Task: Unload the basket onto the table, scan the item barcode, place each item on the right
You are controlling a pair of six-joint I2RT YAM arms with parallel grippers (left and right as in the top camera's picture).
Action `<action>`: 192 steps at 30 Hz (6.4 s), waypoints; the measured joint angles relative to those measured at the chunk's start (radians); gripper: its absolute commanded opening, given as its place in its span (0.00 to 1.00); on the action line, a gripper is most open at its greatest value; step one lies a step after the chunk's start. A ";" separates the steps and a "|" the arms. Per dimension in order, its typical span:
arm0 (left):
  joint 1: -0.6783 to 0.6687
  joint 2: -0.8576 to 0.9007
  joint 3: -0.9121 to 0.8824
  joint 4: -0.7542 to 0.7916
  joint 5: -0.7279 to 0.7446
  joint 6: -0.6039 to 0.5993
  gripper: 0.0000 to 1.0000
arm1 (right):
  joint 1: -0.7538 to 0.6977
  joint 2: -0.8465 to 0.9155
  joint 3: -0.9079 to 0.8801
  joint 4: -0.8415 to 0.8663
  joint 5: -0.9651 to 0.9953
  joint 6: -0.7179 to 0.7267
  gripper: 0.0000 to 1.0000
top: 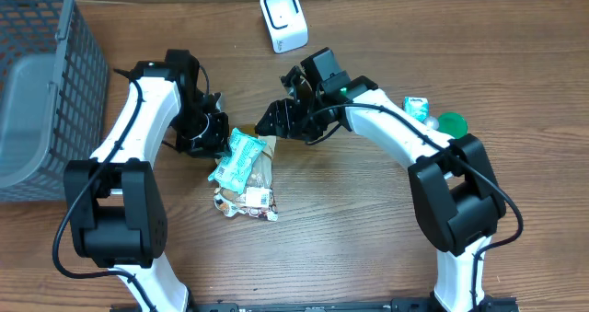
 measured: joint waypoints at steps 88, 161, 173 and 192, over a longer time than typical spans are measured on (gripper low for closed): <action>0.000 0.000 -0.071 0.105 0.009 -0.001 0.07 | 0.106 0.050 -0.101 0.327 0.097 0.136 0.04; -0.148 -0.001 0.201 -0.309 0.486 0.633 0.04 | -0.187 -0.011 -0.107 0.376 -0.761 0.018 0.09; -0.146 -0.001 0.197 -0.298 0.498 0.658 1.00 | -0.208 -0.020 -0.107 0.238 -0.611 -0.022 0.04; 0.089 -0.001 0.197 -0.279 0.842 0.744 0.98 | -0.252 -0.020 -0.111 0.682 -0.596 0.671 0.04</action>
